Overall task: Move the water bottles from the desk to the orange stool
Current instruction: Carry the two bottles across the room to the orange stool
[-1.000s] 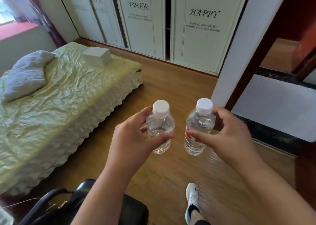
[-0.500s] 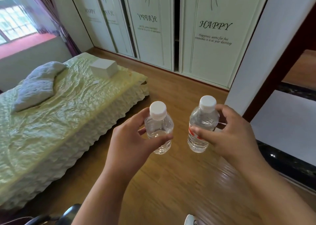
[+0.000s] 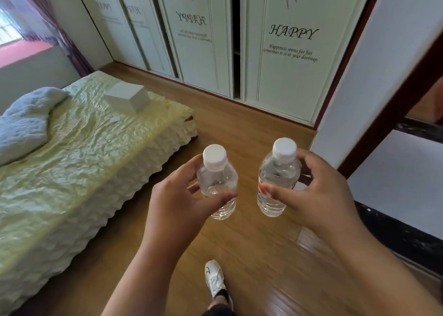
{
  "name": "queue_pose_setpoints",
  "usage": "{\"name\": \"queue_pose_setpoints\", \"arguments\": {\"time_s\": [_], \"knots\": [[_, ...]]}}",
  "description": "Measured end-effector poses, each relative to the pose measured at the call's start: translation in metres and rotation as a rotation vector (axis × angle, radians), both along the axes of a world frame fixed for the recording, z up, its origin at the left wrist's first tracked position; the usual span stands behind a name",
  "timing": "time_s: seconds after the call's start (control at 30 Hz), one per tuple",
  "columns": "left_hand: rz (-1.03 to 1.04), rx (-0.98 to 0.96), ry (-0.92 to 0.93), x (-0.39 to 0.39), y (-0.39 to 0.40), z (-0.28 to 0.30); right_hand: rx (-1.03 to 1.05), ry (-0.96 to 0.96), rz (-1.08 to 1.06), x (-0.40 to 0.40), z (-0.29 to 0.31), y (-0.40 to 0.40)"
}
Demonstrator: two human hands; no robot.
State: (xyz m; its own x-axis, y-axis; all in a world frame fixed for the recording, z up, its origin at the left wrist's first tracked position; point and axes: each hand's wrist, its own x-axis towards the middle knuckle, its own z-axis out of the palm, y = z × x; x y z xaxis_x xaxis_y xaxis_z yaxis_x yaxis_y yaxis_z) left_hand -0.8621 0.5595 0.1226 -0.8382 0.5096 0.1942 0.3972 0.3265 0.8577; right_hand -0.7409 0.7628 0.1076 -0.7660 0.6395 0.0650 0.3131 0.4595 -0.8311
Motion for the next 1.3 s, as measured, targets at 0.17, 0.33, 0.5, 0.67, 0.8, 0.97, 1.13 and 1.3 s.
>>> {"name": "queue_pose_setpoints", "arguments": {"time_s": [0.17,0.33,0.5,0.67,0.8,0.97,1.13,1.3], "knots": [[-0.057,0.021,-0.031,-0.065,0.035,-0.004,0.056,-0.031,-0.067,-0.053,0.001,0.025],[-0.099,0.023,-0.037,-0.149,0.069,0.003,0.062,-0.028,-0.134,-0.121,0.012,0.048],[-0.125,-0.004,-0.014,-0.23,0.087,0.008,0.07,0.005,-0.206,-0.191,0.019,0.06],[-0.137,0.009,-0.036,-0.291,0.097,0.008,0.079,0.029,-0.235,-0.246,0.021,0.074],[-0.118,0.001,-0.044,-0.325,0.103,0.005,0.102,0.042,-0.22,-0.283,0.02,0.084],[-0.097,-0.011,-0.064,-0.365,0.121,-0.001,0.104,0.034,-0.146,-0.331,0.007,0.105],[-0.034,-0.04,-0.039,-0.407,0.152,-0.001,0.093,0.007,-0.086,-0.387,-0.003,0.145],[0.034,-0.056,-0.016,-0.45,0.202,0.007,0.088,0.04,-0.016,-0.449,-0.001,0.202]]}}
